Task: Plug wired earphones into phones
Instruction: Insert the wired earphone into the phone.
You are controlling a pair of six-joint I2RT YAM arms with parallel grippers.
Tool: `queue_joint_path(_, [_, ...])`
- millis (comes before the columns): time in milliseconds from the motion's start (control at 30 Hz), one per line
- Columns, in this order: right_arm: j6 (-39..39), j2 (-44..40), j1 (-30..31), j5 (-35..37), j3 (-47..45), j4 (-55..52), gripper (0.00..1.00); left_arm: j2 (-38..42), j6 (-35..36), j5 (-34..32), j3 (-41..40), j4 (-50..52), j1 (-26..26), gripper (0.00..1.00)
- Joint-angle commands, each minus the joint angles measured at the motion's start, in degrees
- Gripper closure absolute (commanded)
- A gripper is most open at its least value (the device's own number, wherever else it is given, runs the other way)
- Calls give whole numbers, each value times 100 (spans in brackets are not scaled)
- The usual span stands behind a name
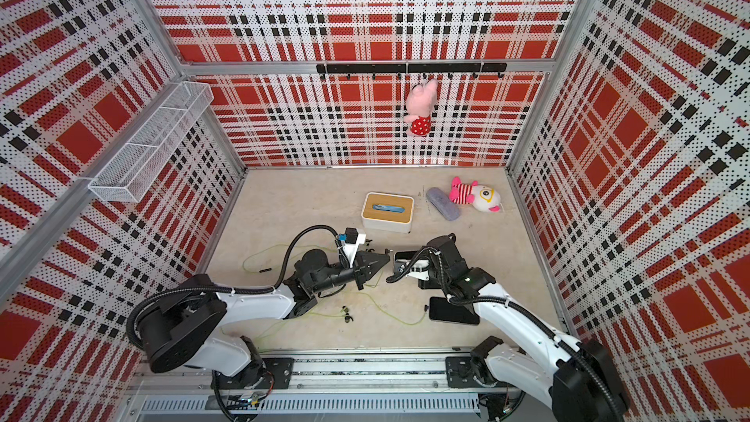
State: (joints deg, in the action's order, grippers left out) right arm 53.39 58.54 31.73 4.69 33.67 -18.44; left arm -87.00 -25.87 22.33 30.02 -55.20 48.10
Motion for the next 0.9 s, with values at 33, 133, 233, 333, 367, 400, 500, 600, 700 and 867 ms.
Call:
queue_joint_path(33, [-803, -262, 42, 512, -105, 861, 56, -287, -396, 85, 289, 419, 42, 100])
queue_joint_path(133, [-783, -298, 40, 667, -115, 841, 57, -257, -288, -123, 286, 536, 42, 100])
queue_joint_path(233, [-779, -405, 36, 651, -182, 967, 57, -221, -279, -163, 259, 536, 42, 100])
queue_joint_path(333, [-697, -425, 36, 678, -186, 976, 59, -189, -252, -201, 267, 569, 59, 100])
queue_joint_path(367, [-669, -418, 47, 674, -185, 965, 59, -178, -220, -260, 276, 636, 68, 100])
queue_joint_path(400, [-647, -416, 45, 674, -193, 978, 59, -166, -181, -312, 292, 708, 68, 100])
queue_joint_path(500, [-602, -434, 80, 674, -202, 1021, 60, -123, -29, -552, 362, 995, 93, 100])
queue_joint_path(600, [-517, -415, 155, 829, -211, 1040, 61, -106, 64, -696, 442, 1230, 121, 100])
queue_joint_path(700, [-430, -343, 218, 981, -213, 1036, 61, -50, 128, -894, 452, 1316, 188, 100])
queue_joint_path(867, [-427, -227, 377, 1140, -225, 1051, 61, 114, 386, -1195, 444, 1397, 392, 100])
